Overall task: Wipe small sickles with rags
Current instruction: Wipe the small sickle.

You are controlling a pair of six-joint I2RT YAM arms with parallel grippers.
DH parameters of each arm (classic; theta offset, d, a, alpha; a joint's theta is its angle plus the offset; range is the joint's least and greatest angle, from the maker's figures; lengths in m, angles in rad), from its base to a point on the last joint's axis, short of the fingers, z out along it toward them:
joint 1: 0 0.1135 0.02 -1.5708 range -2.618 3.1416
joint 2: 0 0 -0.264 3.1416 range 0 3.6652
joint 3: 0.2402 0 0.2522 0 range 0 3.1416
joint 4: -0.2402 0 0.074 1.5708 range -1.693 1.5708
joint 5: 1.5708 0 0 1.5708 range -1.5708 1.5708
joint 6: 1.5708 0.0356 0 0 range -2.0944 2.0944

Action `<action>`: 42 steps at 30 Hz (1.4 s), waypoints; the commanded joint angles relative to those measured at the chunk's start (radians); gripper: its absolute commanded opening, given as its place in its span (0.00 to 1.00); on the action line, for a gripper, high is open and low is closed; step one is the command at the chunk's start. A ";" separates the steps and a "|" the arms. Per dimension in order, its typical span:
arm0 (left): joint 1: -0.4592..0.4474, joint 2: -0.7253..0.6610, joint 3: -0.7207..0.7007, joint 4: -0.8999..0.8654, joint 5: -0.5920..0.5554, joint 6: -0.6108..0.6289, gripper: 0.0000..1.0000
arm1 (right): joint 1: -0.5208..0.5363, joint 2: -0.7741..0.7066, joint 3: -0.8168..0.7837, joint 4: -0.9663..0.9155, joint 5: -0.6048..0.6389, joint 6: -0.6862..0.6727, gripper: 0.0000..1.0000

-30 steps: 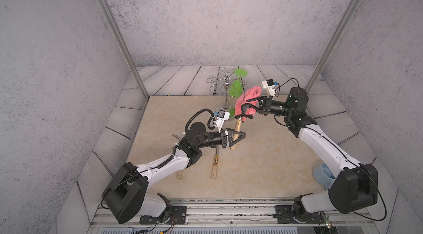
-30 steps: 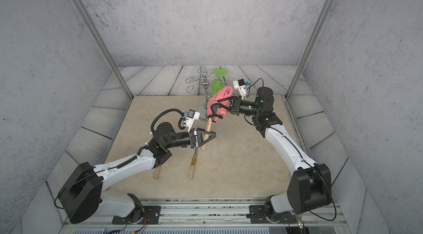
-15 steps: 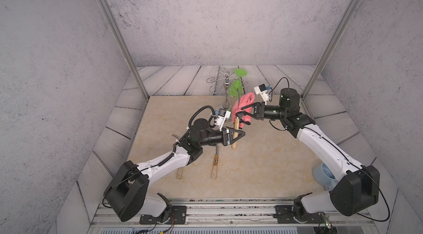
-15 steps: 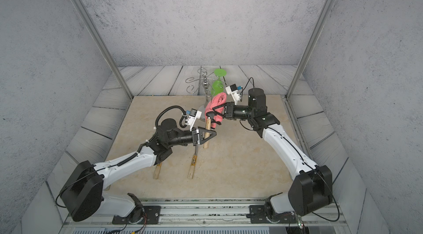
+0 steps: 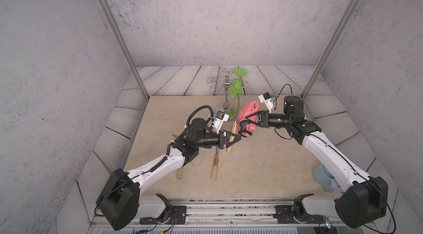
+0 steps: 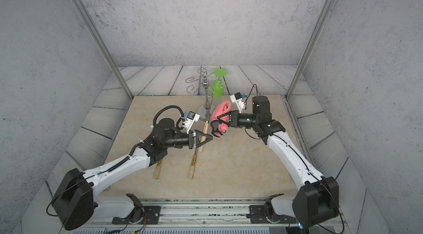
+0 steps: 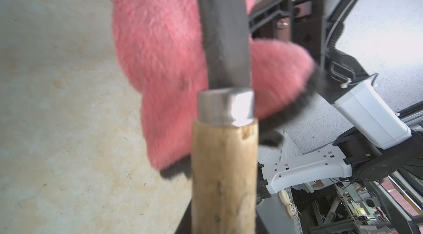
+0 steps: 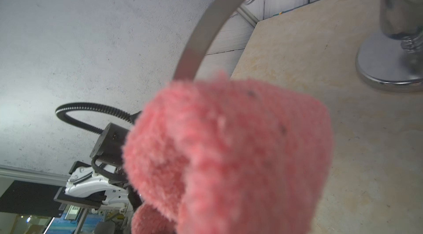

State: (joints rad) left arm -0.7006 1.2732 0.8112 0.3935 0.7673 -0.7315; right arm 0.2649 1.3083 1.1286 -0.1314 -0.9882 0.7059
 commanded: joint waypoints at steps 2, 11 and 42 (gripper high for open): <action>-0.035 -0.083 -0.056 -0.013 -0.017 0.029 0.00 | -0.048 0.053 0.026 0.169 -0.054 0.106 0.05; -0.078 -0.102 -0.115 -0.003 0.001 0.022 0.00 | -0.046 0.201 0.194 0.227 -0.141 0.129 0.06; -0.109 -0.106 -0.062 0.048 -0.183 0.086 0.00 | 0.071 0.063 -0.038 0.450 -0.039 0.317 0.06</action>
State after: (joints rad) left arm -0.8093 1.1969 0.6971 0.3325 0.6209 -0.6956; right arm 0.3130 1.3972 1.1328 0.2363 -1.0531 0.9325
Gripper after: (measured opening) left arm 0.247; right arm 0.170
